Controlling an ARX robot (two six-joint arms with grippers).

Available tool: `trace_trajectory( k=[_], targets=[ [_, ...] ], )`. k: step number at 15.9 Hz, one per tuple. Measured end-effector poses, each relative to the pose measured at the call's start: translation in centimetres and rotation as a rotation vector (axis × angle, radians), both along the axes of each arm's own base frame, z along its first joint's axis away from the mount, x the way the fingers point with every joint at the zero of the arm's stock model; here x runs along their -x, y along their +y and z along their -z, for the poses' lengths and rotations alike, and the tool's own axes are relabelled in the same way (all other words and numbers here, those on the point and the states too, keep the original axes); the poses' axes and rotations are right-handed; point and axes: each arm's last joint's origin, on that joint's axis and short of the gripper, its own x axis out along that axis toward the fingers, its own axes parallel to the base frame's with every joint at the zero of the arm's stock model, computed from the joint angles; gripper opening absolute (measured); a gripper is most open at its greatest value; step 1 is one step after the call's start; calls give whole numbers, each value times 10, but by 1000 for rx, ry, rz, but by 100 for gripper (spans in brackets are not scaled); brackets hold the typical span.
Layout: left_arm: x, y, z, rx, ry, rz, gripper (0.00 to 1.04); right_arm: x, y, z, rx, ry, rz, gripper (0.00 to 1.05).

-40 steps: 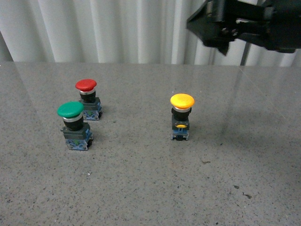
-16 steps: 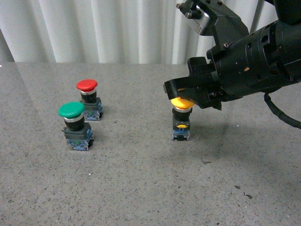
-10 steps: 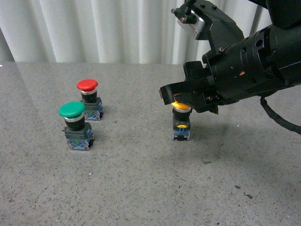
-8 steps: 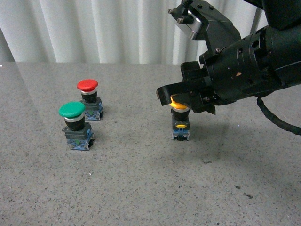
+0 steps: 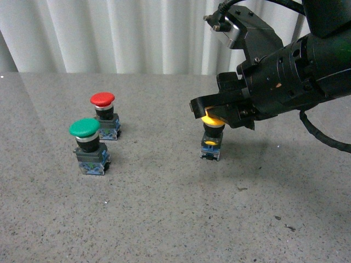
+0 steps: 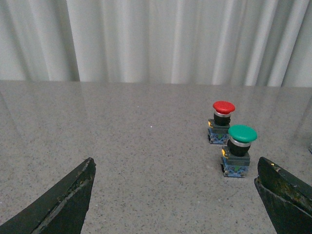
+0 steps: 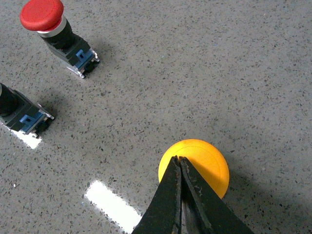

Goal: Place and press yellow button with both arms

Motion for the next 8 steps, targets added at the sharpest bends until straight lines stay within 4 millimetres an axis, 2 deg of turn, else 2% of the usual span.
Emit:
trace_trajectory(
  k=[4, 8],
  targets=[
    [0, 0, 0, 0, 0, 0, 98, 1, 0, -2, -13, -5, -11, 2],
    [0, 0, 0, 0, 0, 0, 98, 7, -6, -25, -45, -40, 2, 2]
  ],
)
